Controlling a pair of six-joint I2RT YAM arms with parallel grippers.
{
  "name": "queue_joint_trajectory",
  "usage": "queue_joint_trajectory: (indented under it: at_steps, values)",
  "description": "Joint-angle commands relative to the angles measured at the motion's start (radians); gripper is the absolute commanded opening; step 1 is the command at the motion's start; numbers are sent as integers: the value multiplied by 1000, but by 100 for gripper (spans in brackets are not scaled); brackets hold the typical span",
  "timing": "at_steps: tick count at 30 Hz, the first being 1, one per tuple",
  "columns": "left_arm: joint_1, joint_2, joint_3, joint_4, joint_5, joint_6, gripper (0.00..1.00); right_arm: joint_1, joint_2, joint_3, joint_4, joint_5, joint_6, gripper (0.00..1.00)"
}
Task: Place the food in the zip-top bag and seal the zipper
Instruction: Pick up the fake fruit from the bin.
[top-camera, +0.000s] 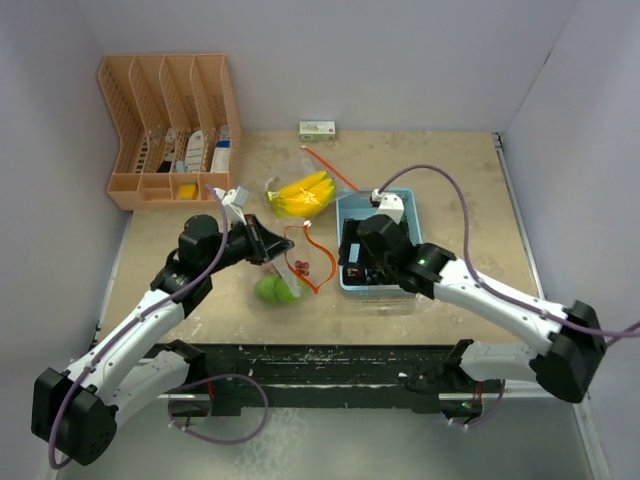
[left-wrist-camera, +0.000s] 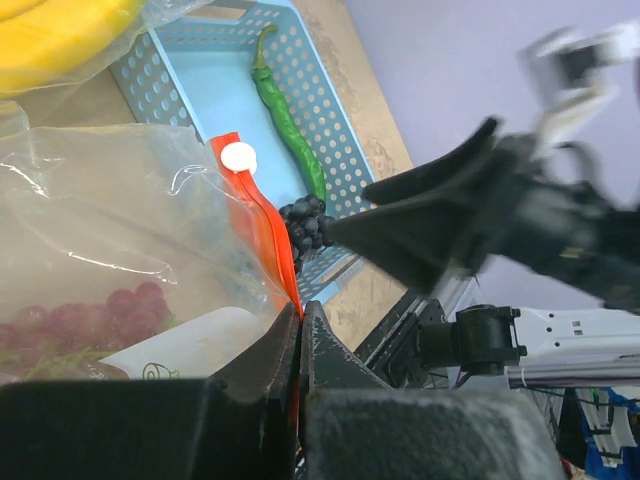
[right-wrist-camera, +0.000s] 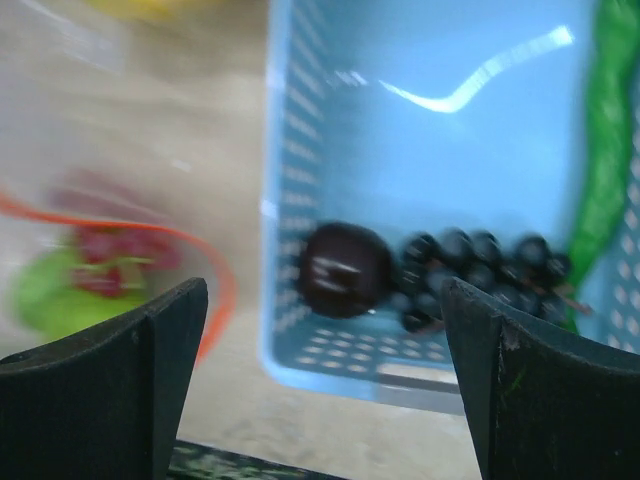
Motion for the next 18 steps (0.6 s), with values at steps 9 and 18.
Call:
queue_joint_trajectory:
  at_steps: [9,18]
  values:
    - [-4,-91,50,-31,-18,59,0,-213,104,-160,-154,-55,23,99]
    - [-3,-99,61,-52,-17,69,0,-231,322,-124,-61,-113,-101,100]
